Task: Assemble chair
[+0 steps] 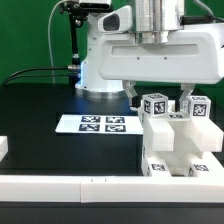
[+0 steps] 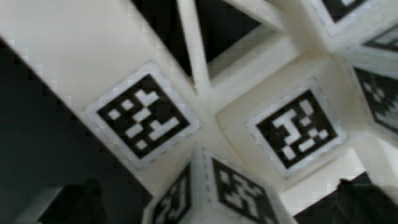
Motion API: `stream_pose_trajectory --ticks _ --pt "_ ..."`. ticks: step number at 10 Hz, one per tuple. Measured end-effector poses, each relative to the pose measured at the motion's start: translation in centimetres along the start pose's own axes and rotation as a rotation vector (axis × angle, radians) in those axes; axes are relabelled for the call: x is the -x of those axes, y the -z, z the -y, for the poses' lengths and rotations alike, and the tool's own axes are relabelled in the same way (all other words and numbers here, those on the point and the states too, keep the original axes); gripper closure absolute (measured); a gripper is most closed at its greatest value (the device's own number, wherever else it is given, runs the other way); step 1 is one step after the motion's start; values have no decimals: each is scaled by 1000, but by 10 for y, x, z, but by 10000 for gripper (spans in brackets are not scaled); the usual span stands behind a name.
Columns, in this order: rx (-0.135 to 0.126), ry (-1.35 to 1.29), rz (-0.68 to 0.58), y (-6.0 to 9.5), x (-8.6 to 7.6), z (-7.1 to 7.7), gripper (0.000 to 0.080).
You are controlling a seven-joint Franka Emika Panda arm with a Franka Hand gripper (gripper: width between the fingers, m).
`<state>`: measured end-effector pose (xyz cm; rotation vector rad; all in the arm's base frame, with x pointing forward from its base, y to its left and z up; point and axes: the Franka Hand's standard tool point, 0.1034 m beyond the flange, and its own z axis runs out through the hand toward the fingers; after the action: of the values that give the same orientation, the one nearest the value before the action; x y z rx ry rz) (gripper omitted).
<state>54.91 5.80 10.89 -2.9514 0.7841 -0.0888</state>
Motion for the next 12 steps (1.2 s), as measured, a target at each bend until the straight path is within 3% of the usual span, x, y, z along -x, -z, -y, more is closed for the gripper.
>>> stream_pose_trajectory --ticks 2,5,7,12 --pt "6 311 -23 1 -3 2 150" --pt "2 193 -20 1 -3 2 150" --pt "1 78 -19 1 -3 1 408" --pt "7 -630 -3 1 -2 -1 407"
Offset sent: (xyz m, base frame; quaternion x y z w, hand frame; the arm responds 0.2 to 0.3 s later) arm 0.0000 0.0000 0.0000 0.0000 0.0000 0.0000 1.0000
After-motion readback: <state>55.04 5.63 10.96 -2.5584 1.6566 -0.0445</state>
